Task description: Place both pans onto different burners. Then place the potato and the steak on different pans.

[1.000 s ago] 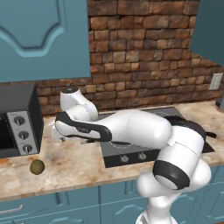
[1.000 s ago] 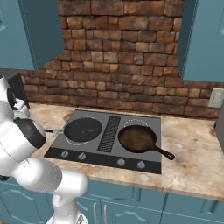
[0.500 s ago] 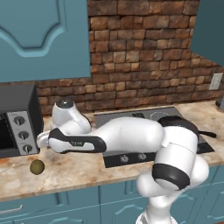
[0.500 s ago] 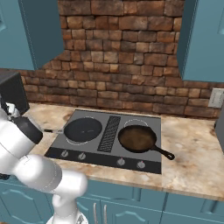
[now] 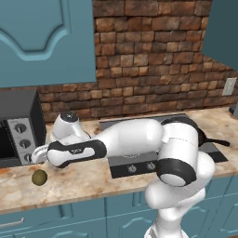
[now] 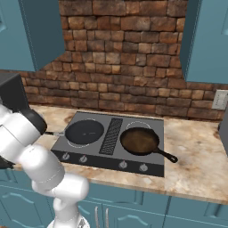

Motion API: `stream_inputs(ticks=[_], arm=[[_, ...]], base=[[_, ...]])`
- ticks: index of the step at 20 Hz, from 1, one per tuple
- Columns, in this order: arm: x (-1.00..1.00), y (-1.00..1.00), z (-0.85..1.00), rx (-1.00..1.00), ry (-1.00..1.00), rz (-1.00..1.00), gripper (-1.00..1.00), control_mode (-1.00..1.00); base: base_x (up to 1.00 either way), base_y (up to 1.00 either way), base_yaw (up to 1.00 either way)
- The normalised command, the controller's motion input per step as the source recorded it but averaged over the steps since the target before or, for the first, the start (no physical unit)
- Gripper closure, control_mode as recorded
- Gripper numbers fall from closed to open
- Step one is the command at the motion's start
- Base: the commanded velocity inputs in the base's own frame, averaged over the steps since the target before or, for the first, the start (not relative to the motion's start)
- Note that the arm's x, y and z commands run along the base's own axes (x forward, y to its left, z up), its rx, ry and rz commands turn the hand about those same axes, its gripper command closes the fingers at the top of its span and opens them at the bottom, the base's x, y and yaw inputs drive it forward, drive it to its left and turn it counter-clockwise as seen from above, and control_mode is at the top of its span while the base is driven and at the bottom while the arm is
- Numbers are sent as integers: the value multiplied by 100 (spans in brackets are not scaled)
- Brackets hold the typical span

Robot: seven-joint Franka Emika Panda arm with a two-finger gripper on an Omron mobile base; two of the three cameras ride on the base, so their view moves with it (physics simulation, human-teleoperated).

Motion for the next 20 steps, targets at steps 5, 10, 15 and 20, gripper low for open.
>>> stream_inputs(ticks=[5, 10, 15, 20], arm=[[0, 53, 5, 0, 20, 0, -100, -100], [0, 26, 1, 0, 18, 0, -100, -100], [0, 0, -10, -4, 1, 0, -100, -100], [-5, 0, -21, -9, 0, 0, -100, -100]], base=[[0, 0, 0], [0, 0, 0], [0, 0, 0], [0, 0, 0]])
